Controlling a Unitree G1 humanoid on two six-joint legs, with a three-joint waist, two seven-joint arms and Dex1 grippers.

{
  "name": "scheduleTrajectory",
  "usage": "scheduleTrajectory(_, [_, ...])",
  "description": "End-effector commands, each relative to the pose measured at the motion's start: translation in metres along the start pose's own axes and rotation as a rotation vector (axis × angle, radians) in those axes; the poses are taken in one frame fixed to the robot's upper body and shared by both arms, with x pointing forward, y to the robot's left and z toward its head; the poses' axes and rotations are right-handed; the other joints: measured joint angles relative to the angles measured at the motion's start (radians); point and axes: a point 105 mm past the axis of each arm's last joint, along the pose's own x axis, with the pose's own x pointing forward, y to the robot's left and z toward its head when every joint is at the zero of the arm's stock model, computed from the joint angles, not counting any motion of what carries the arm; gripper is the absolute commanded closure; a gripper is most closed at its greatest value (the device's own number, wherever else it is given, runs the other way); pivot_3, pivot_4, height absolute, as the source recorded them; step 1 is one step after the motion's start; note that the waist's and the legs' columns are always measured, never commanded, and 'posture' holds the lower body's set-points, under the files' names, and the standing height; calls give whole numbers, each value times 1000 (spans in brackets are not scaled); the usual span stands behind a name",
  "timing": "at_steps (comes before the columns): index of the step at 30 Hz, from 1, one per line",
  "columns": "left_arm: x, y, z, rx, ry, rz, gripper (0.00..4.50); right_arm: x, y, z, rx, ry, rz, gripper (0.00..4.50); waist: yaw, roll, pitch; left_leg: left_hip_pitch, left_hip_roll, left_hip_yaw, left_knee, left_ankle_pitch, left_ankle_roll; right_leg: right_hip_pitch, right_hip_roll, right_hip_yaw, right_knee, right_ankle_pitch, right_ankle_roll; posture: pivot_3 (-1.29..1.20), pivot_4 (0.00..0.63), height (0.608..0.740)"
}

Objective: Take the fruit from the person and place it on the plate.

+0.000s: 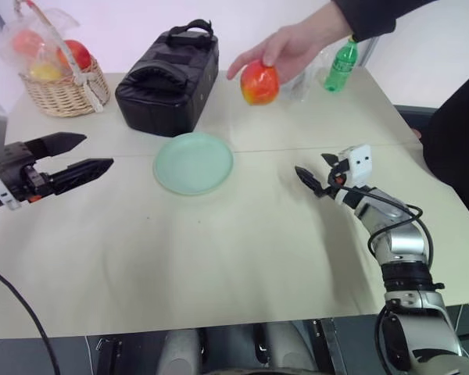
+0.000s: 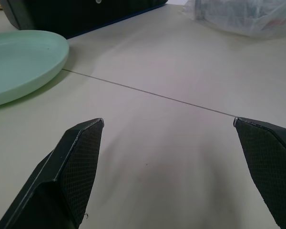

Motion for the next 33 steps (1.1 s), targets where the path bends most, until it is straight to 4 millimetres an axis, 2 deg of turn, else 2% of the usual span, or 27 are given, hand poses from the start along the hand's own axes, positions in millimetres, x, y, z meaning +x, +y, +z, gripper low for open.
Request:
scheduleTrajectory(1, [2,4,0,30,-5,26,0,-5,10,64,159,-174,67,36,1,1,1,0,0,0,0,0,0,0,0,0,0,0,0,0,150,740])
scheduleTrajectory(3, [4,5,-2,26,-3,26,0,-9,24,92,264,-219,140,36,0,1,1,0,0,0,0,0,0,0,0,0,0,0,0,0,150,740])
scheduleTrajectory(6, [8,4,-4,21,-6,21,0,-15,48,123,360,-274,238,36,0,1,1,0,1,0,0,0,0,0,0,0,0,0,0,0,150,740])
scheduleTrajectory(11, [13,6,-5,11,-14,19,0,-13,68,147,439,-326,271,36,3,0,0,0,1,0,0,0,0,0,0,0,0,0,0,0,150,740])
scheduleTrajectory(16, [15,4,-4,1,-30,12,0,-6,79,152,420,-319,291,36,4,0,0,-1,0,0,0,0,0,0,-1,0,0,0,0,0,150,740])
scheduleTrajectory(21, [17,3,-4,-4,-44,24,0,9,71,145,380,-300,250,36,0,0,0,-1,0,0,0,0,0,0,0,0,0,0,0,0,150,740])
scheduleTrajectory(25, [15,2,-7,-8,-48,37,0,17,67,152,369,-319,238,36,0,0,0,-1,0,0,0,0,0,-1,0,0,0,0,0,0,150,740])
scheduleTrajectory(33, [11,1,-10,-15,-59,74,0,39,73,161,360,-338,254,36,-1,0,0,-1,1,0,0,0,0,-1,0,0,0,0,0,0,150,740])
